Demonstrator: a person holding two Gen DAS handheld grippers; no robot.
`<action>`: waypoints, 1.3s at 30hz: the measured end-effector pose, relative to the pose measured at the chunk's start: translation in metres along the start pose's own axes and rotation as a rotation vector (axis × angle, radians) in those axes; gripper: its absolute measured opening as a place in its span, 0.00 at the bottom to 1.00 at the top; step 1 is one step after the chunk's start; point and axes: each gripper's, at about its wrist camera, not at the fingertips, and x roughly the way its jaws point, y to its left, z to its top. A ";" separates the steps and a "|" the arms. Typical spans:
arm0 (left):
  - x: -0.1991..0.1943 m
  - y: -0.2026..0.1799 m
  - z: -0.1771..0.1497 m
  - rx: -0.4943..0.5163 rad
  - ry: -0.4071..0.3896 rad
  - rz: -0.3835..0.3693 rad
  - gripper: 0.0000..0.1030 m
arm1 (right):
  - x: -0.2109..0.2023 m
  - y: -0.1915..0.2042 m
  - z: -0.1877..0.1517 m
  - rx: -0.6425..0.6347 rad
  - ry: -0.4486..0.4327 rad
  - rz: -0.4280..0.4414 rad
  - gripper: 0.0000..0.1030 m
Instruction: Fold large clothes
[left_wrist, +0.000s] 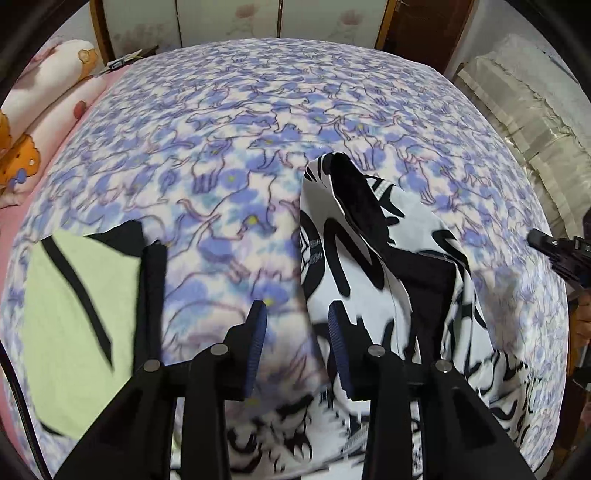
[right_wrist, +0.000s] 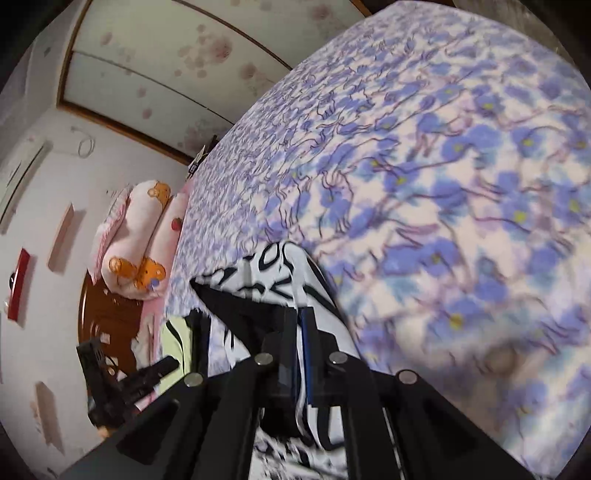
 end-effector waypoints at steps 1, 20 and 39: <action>0.009 0.001 0.003 -0.007 0.005 -0.009 0.32 | 0.011 -0.001 0.005 0.003 0.013 0.001 0.08; 0.135 0.019 0.006 -0.220 0.032 -0.212 0.31 | 0.153 -0.010 0.011 -0.188 0.173 0.035 0.24; 0.054 -0.012 0.015 -0.234 -0.165 -0.278 0.02 | 0.060 0.035 -0.005 -0.310 0.021 0.133 0.03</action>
